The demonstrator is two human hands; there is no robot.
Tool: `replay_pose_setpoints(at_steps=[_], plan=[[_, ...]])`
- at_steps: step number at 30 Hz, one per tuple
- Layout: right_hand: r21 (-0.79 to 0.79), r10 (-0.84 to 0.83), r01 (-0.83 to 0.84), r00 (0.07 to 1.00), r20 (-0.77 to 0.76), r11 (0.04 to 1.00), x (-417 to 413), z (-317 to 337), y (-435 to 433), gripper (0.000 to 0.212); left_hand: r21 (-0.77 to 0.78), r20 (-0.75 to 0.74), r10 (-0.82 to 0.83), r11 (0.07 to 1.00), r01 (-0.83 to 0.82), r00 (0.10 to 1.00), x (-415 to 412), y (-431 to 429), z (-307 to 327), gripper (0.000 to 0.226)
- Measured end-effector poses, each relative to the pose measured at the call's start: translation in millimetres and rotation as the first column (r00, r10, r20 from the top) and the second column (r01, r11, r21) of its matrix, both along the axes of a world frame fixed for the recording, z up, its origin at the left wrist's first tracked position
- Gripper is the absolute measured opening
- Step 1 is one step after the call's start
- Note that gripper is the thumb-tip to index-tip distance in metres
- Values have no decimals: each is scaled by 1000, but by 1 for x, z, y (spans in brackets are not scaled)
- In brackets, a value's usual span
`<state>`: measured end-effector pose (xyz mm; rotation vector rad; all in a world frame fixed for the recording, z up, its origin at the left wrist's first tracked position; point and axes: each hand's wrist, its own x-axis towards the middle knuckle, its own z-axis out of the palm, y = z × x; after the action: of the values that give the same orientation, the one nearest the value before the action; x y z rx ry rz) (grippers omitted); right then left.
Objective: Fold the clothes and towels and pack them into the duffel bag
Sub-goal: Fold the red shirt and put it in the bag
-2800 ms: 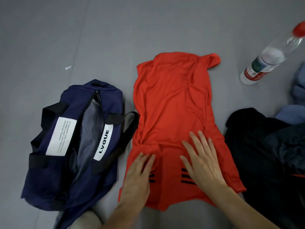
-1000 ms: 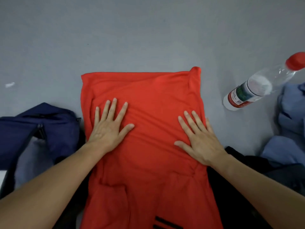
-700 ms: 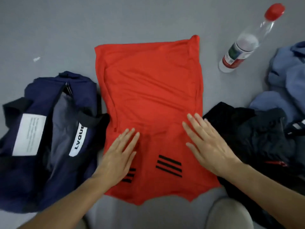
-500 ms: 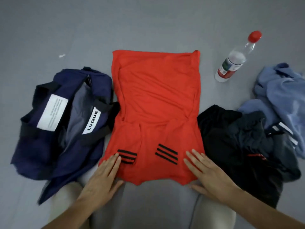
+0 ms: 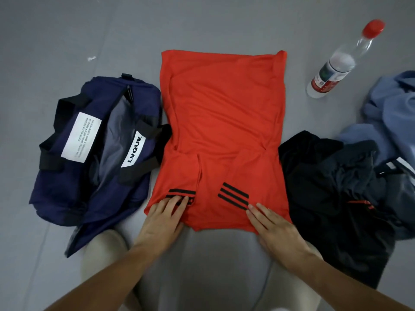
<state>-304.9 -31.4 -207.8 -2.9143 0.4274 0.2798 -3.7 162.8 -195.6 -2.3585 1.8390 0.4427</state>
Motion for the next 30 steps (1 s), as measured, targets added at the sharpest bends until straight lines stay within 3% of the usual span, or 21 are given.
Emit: replay_pose_setpoints(at_steps=[4,11,15,20,22,25,29,30], plan=[[25,-184,183,980,74,983,-2,2,1,59,-31,21,43,999,-42,999,-8,-1,-7,71],[-43,-205,211,973,107,977,5,12,0,40,-133,-56,141,980,-148,988,-7,-16,5,49],[114,-229,216,966,118,970,9,25,-4,17,-149,-185,73,984,-101,980,-5,-12,20,48],[288,-477,433,873,102,854,45,51,-32,14,-161,-317,215,947,-276,924,23,-49,40,48],[280,-535,490,837,116,826,67,57,-55,6,-178,-315,249,932,-315,916,44,-79,46,44],[234,-542,502,826,157,833,102,60,-100,17,-197,-296,205,943,-269,933,78,-130,51,38],[-25,-500,500,866,2,866,135,48,-154,33,-98,-156,186,974,-203,970,115,-181,38,39],[-68,-509,510,860,35,858,137,44,-162,36,-118,-110,199,970,-211,974,120,-187,35,41]])
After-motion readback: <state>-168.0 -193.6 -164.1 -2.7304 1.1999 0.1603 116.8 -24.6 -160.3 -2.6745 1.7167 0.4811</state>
